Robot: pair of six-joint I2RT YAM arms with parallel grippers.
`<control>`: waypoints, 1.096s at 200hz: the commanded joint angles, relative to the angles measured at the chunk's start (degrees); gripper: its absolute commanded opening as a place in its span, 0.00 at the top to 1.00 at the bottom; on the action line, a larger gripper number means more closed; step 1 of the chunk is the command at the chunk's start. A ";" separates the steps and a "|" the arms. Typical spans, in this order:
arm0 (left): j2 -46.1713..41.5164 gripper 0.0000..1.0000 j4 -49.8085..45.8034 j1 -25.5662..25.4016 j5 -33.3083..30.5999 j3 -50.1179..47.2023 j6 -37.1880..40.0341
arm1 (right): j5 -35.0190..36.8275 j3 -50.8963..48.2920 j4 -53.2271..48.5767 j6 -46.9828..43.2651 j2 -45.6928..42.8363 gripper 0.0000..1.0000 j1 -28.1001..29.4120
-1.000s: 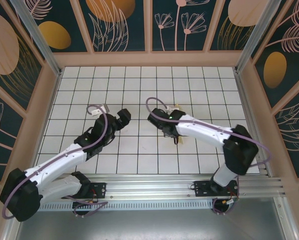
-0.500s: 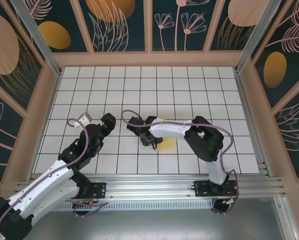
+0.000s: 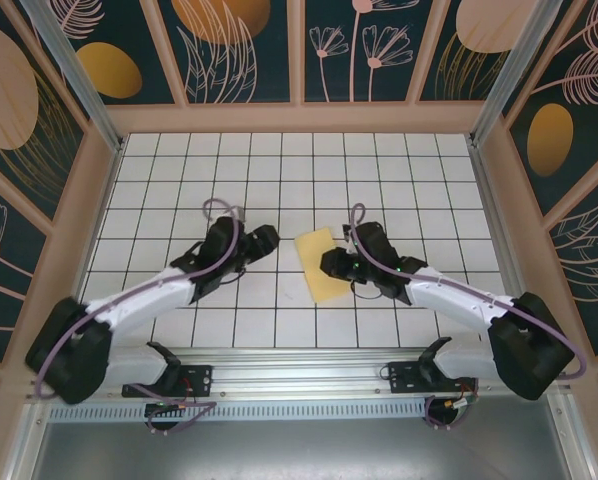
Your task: Fold a paper plane with a square sheet of paper (pick it up from the middle)
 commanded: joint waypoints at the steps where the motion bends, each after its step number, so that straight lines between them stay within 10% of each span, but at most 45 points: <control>1: 8.21 0.44 7.75 0.09 12.42 5.33 1.49 | -12.74 -1.93 10.75 0.68 0.96 0.90 -0.96; 77: 28.37 0.51 11.99 -0.99 24.77 16.63 -0.68 | -20.58 0.56 10.94 -3.63 13.71 0.92 -2.43; 219: 37.50 0.52 7.34 -1.07 17.60 17.43 0.81 | -23.27 -5.72 12.59 -3.09 19.52 0.90 -1.46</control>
